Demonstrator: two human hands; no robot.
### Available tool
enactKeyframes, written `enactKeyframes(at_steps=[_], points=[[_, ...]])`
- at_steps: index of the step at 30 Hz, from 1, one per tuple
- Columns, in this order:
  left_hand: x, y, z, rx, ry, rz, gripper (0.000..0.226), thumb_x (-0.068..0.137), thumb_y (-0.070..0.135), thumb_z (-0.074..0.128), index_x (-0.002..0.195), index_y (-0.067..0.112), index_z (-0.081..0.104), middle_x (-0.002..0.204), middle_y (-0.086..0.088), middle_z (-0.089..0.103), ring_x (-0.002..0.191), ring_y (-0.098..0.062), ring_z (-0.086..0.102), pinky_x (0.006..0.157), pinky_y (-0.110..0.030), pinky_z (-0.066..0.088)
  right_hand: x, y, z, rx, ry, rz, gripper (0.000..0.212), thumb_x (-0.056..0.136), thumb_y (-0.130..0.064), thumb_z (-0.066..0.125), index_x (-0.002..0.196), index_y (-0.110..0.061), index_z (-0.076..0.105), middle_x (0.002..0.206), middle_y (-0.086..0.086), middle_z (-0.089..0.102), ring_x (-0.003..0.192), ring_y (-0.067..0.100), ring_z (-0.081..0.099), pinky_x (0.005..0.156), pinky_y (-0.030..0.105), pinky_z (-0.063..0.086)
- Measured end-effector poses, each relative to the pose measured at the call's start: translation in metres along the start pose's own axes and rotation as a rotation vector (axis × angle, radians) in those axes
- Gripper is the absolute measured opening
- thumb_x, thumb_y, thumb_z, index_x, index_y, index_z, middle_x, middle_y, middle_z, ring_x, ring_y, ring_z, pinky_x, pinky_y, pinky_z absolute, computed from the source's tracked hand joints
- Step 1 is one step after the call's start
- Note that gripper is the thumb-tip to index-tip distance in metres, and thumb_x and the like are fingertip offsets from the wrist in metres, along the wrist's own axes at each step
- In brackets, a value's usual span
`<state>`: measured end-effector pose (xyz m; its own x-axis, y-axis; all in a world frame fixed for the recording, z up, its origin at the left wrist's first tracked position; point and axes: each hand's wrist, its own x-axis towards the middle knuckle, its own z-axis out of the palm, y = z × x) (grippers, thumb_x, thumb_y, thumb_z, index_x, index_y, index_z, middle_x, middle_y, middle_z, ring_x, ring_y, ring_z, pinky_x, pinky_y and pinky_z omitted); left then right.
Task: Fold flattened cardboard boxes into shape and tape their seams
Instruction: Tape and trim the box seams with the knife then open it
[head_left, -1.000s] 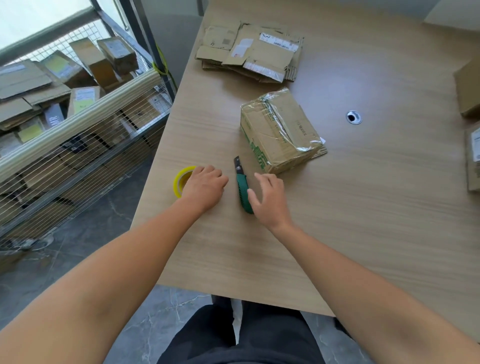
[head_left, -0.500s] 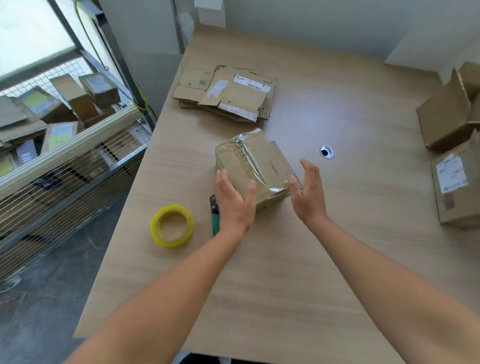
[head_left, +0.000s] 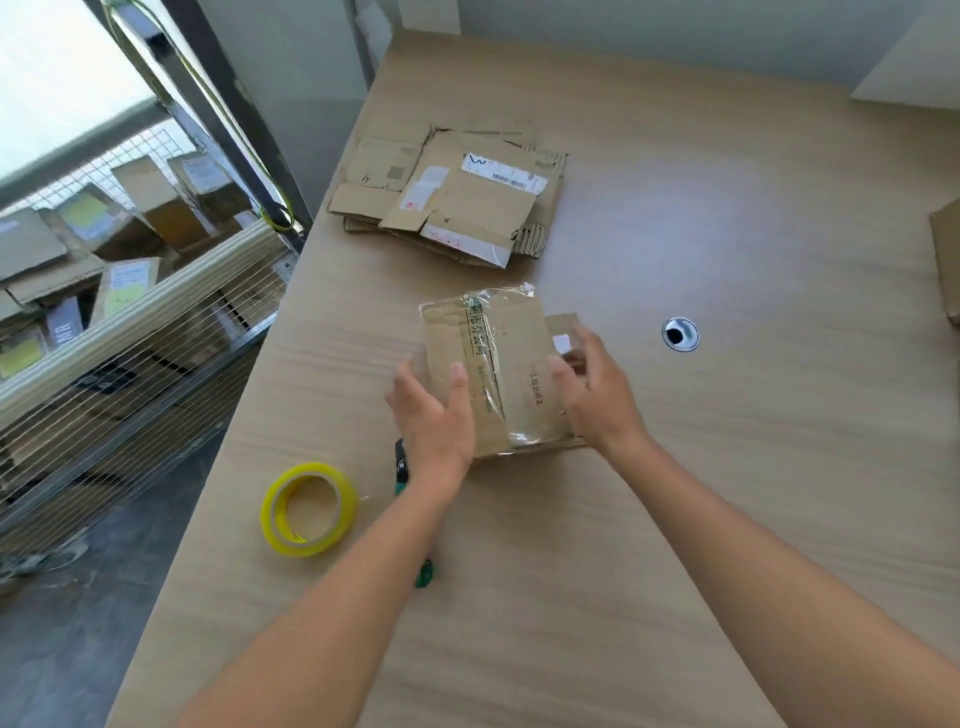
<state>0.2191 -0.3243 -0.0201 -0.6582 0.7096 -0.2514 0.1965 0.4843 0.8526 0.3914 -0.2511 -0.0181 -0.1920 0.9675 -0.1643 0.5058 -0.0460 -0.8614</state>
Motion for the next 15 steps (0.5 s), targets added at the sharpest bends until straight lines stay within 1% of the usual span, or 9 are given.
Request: enactKeyframes(at_steps=[3,5,6,7,8,10,11,13,15], points=[[0.038,0.012,-0.008,0.237,-0.037,0.196,0.06,0.096,0.055,0.046,0.15,0.038,0.026,0.161,0.004,0.012,0.148,-0.018,0.011,0.12,-0.038,0.01,0.039,-0.013,-0.013,-0.138,-0.081,-0.153,0.064,0.099,-0.049,0.045,0.156,-0.025,0.032,0.153,-0.001,0.039,0.142,0.012,0.036,0.114,0.029,0.029],[0.062,0.024,-0.003,0.414,-0.134,0.348,0.055,0.099,0.054,0.042,0.15,0.046,0.026,0.165,0.011,0.0,0.152,-0.018,0.001,0.118,-0.036,0.006,0.064,-0.024,-0.01,-0.276,-0.158,-0.252,0.059,0.105,-0.041,0.043,0.159,-0.022,0.029,0.162,0.0,0.029,0.149,0.015,0.024,0.119,0.031,0.021],[0.074,0.029,0.001,0.516,-0.183,0.415,0.053,0.101,0.053,0.04,0.152,0.046,0.026,0.166,0.013,-0.002,0.153,-0.018,-0.002,0.117,-0.035,0.005,0.076,-0.028,-0.006,-0.328,-0.205,-0.276,0.057,0.106,-0.038,0.043,0.159,-0.021,0.029,0.163,0.0,0.028,0.151,0.016,0.023,0.121,0.032,0.02],[0.086,0.033,0.004,0.601,-0.22,0.457,0.052,0.102,0.052,0.037,0.152,0.044,0.028,0.167,0.012,0.001,0.154,-0.019,-0.003,0.118,-0.035,0.004,0.085,-0.031,-0.001,-0.371,-0.256,-0.288,0.055,0.107,-0.035,0.043,0.158,-0.019,0.031,0.163,0.002,0.03,0.15,0.019,0.025,0.122,0.035,0.021],[0.095,0.035,0.006,0.644,-0.246,0.469,0.049,0.103,0.051,0.035,0.152,0.04,0.034,0.166,0.007,0.011,0.153,-0.02,0.001,0.12,-0.035,0.005,0.091,-0.033,0.004,-0.401,-0.3,-0.287,0.052,0.107,-0.034,0.043,0.156,-0.018,0.035,0.161,0.003,0.034,0.148,0.021,0.03,0.121,0.039,0.026],[0.104,0.036,0.01,0.631,-0.277,0.459,0.044,0.104,0.046,0.036,0.144,0.031,0.047,0.154,-0.001,0.04,0.146,-0.022,0.021,0.12,-0.036,0.017,0.095,-0.032,0.013,-0.424,-0.327,-0.258,0.045,0.106,-0.035,0.043,0.148,-0.017,0.044,0.151,0.002,0.042,0.138,0.022,0.041,0.113,0.047,0.036],[0.105,0.034,0.011,0.61,-0.279,0.462,0.041,0.104,0.045,0.037,0.139,0.03,0.05,0.144,0.0,0.05,0.139,-0.023,0.029,0.115,-0.036,0.024,0.095,-0.03,0.016,-0.421,-0.309,-0.255,0.041,0.106,-0.034,0.044,0.143,-0.017,0.049,0.144,0.002,0.046,0.133,0.023,0.044,0.11,0.048,0.039],[0.104,0.03,0.013,0.61,-0.255,0.483,0.036,0.103,0.045,0.038,0.133,0.032,0.052,0.131,0.002,0.055,0.128,-0.023,0.036,0.107,-0.038,0.033,0.093,-0.024,0.021,-0.378,-0.263,-0.27,0.035,0.105,-0.032,0.048,0.137,-0.02,0.055,0.134,0.001,0.05,0.126,0.023,0.046,0.107,0.039,0.037],[0.103,0.027,0.013,0.635,-0.249,0.485,0.034,0.103,0.047,0.035,0.13,0.034,0.051,0.126,0.002,0.055,0.124,-0.025,0.039,0.103,-0.04,0.038,0.092,-0.022,0.024,-0.332,-0.262,-0.268,0.036,0.106,-0.031,0.048,0.141,-0.026,0.056,0.128,0.0,0.051,0.123,0.021,0.045,0.103,0.027,0.03]])
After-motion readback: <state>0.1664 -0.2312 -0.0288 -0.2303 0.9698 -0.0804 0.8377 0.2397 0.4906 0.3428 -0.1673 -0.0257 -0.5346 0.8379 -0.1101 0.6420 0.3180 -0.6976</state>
